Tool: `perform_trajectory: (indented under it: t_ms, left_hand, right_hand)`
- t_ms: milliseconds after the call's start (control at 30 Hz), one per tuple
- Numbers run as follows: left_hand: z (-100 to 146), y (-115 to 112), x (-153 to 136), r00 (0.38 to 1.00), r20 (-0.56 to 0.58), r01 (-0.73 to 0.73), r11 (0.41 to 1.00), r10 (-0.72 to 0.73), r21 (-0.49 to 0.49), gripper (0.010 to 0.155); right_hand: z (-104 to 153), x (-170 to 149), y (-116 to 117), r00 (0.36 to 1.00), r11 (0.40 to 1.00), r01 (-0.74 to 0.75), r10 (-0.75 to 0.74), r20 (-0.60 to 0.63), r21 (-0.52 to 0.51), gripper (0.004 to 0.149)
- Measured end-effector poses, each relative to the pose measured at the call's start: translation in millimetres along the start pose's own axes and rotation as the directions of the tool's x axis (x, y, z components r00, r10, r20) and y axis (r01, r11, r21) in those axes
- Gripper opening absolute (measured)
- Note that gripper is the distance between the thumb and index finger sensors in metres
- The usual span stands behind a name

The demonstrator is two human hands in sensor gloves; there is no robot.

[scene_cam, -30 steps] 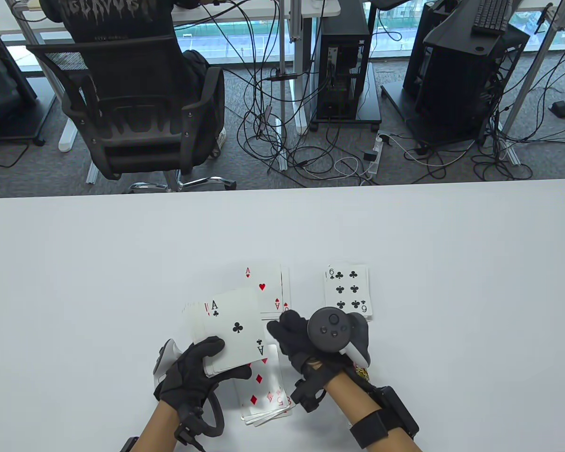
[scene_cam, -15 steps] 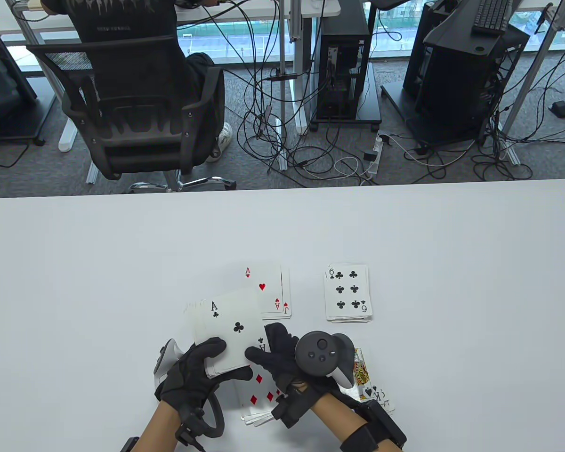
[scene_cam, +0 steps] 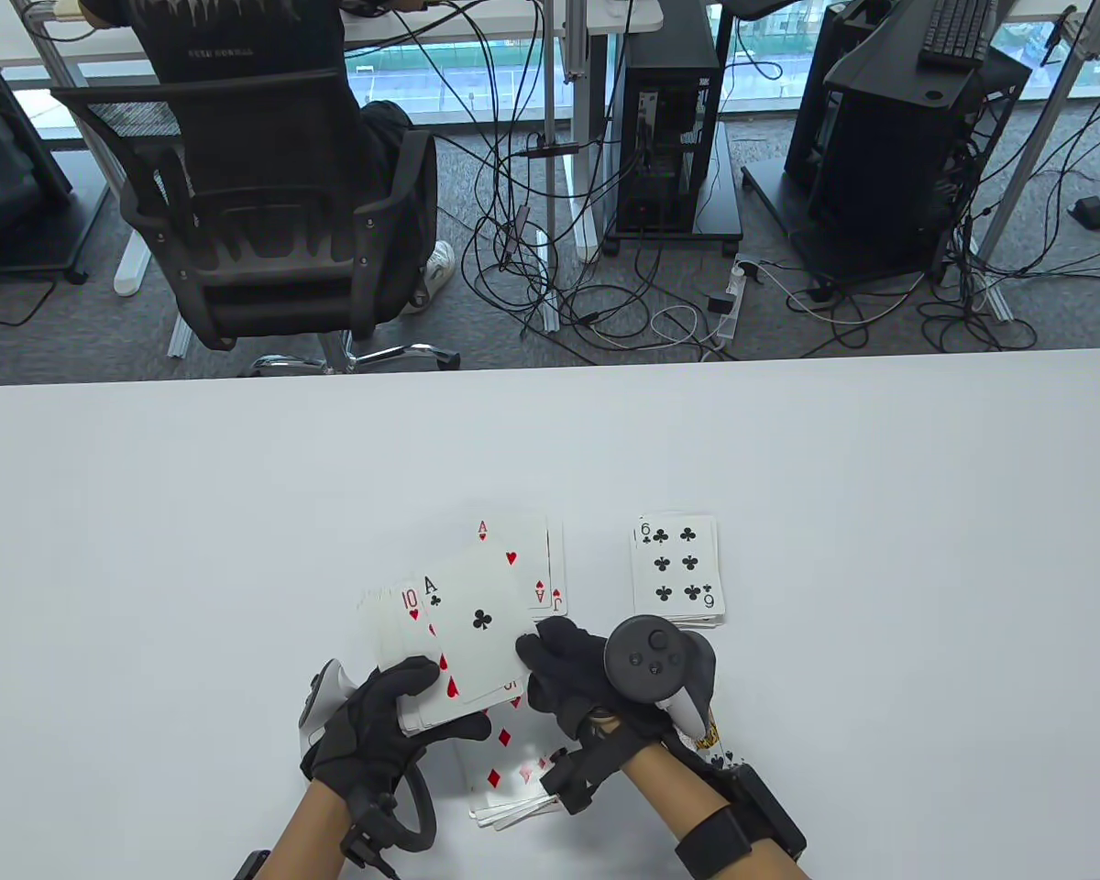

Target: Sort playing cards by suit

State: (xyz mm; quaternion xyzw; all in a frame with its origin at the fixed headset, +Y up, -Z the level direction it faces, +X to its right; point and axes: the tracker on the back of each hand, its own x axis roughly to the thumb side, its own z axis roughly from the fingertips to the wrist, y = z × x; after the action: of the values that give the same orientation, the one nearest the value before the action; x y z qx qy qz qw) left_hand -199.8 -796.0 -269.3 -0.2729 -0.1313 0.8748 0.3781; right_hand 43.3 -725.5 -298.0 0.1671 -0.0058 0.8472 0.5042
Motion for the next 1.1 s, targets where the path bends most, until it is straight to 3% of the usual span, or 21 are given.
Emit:
perform_trajectory:
  t_ms: [133, 233, 333, 467, 700, 733, 933, 1100]
  left_hand:
    - [0, 0, 0, 1.0, 0.005, -0.012, 1.0, 0.012, -0.004, 0.054]
    - [0, 0, 0, 1.0, 0.006, -0.011, 1.0, 0.011, -0.004, 0.054]
    - [0, 0, 0, 1.0, 0.007, -0.012, 1.0, 0.012, -0.004, 0.054]
    - [0, 0, 0, 1.0, 0.008, -0.012, 1.0, 0.012, -0.001, 0.054]
    - [0, 0, 1, 1.0, 0.01, -0.012, 1.0, 0.012, 0.006, 0.054]
    - [0, 0, 1, 1.0, 0.008, -0.013, 1.0, 0.013, 0.008, 0.054]
    - [0, 1, 2, 1.0, 0.011, -0.015, 1.0, 0.015, 0.013, 0.054]
    - [0, 1, 2, 1.0, 0.015, -0.015, 1.0, 0.015, 0.015, 0.054]
  right_hand:
    - [-13, -12, -30, 0.992, 0.992, 0.117, -0.118, -0.047, -0.04, 0.041]
    - [-27, -19, -63, 0.982, 0.976, 0.165, -0.177, -0.073, -0.145, 0.041]
    - [-39, -29, -96, 0.986, 0.97, 0.044, -0.081, -0.147, -0.237, 0.041]
    - [-43, -52, -121, 0.943, 0.954, -0.179, 0.096, -0.319, -0.241, 0.041]
    - [-35, -96, -121, 0.792, 0.925, -0.376, 0.288, -0.539, -0.057, 0.041]
    - [-35, -100, -119, 0.741, 0.902, -0.432, 0.349, -0.573, -0.009, 0.042]
    - [-37, -109, -107, 0.546, 0.783, -0.594, 0.559, -0.624, 0.183, 0.044]
    - [-37, -115, -99, 0.471, 0.739, -0.618, 0.621, -0.627, 0.269, 0.046]
